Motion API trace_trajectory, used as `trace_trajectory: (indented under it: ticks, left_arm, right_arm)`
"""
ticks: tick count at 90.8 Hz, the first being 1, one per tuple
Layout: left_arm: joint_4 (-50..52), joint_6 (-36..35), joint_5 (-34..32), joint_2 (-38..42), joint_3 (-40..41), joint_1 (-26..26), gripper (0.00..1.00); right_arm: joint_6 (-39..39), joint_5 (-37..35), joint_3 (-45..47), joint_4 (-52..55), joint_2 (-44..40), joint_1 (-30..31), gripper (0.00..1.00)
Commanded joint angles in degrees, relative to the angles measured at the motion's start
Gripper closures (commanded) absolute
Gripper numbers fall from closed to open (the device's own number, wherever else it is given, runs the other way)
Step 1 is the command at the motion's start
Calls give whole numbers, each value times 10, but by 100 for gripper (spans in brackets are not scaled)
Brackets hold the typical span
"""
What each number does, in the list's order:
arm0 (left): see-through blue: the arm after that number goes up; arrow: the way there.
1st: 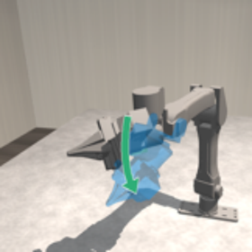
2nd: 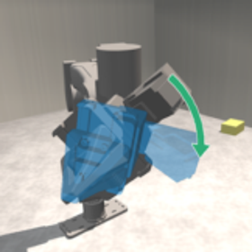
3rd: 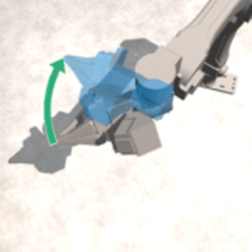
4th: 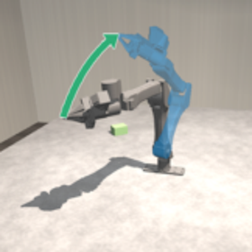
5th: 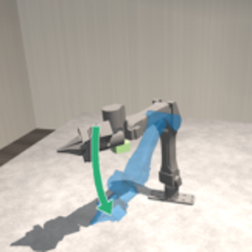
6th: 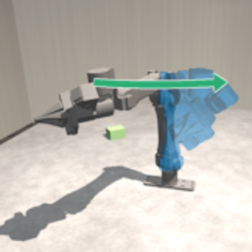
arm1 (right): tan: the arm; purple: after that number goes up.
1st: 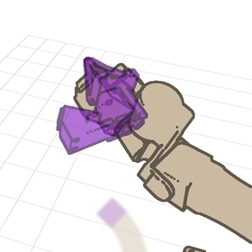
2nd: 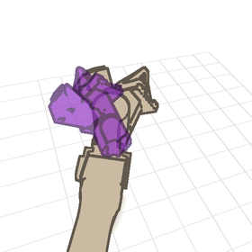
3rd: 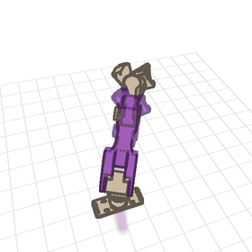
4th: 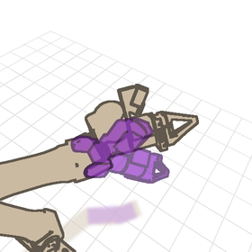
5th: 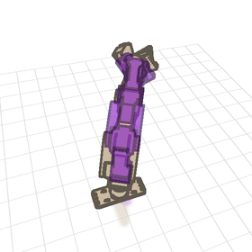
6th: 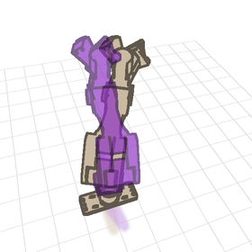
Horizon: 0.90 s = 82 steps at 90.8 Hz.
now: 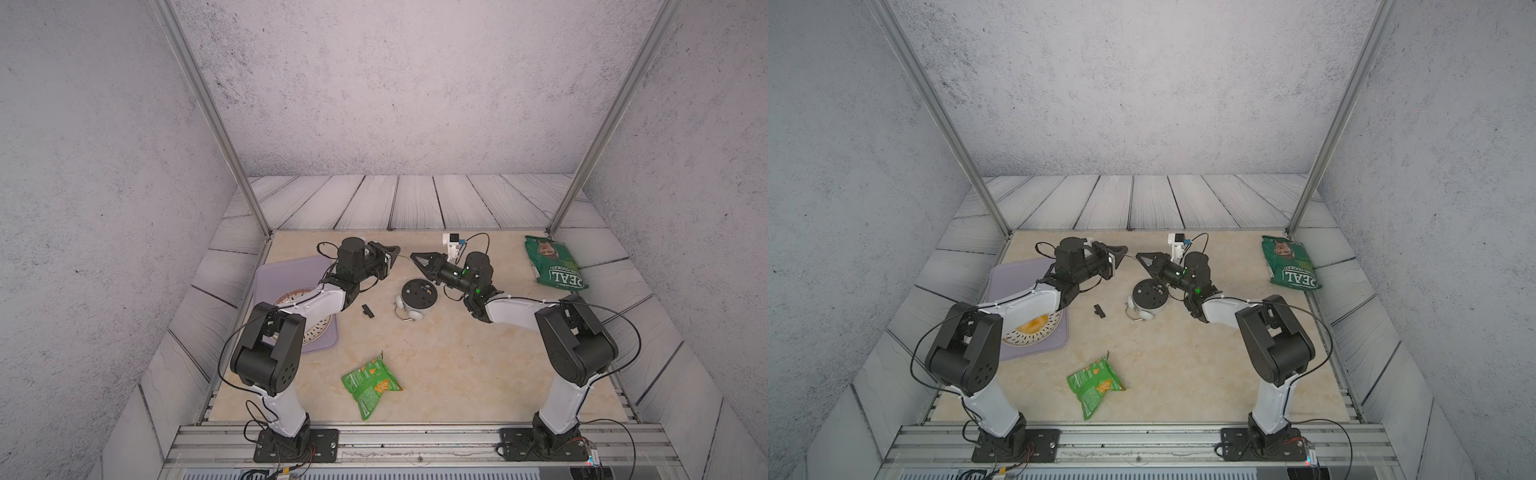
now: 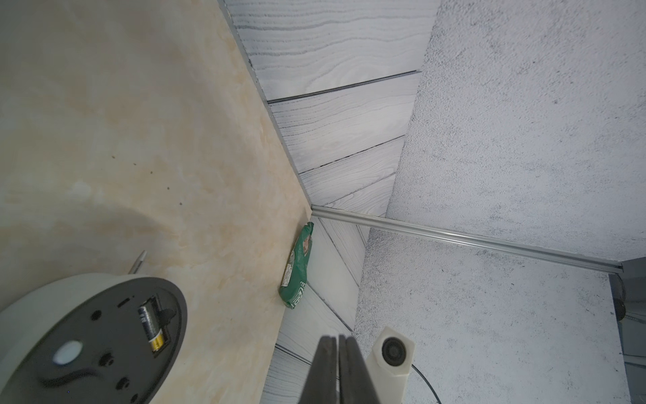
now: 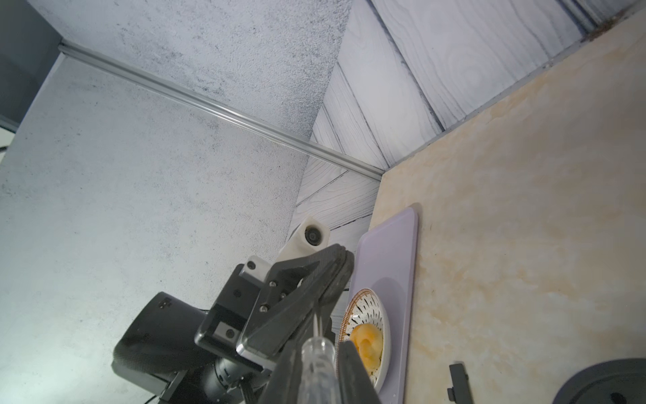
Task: Remove the battery from the alarm
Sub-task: Pick up the screwdriver from the center of the board, then adjust the alarm at the center of the board.
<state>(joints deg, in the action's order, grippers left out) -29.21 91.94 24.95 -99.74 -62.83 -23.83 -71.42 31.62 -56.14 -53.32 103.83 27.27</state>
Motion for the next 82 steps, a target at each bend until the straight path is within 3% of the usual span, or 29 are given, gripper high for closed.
trace_trajectory:
  ticks: [1,15,21,34,43,58,72,82]
  left_arm:
    - [100,-74,52,-1,-25,5,88]
    - [345,-343,48,5,-83,24,57]
    - [442,-463,26,-9,-132,22,51]
    - [548,-645,15,-63,-215,-3,39]
    - [596,-741,-22,-108,-271,-21,38]
    - [693,-869,-5,-216,-416,-23,43]
    - [726,-905,27,-284,-492,-24,54]
    - [724,-904,33,-305,-502,-24,60]
  right_arm:
    - [4,-3,30,-4,-5,-24,100]
    - [42,46,95,69,-63,-83,100]
    - [70,70,128,100,-96,-106,100]
    - [112,92,185,185,-164,-147,100]
    - [148,93,201,254,-201,-169,100]
    - [221,79,180,388,-254,-174,100]
    - [265,58,168,473,-294,-175,100]
    - [270,50,173,486,-314,-174,100]
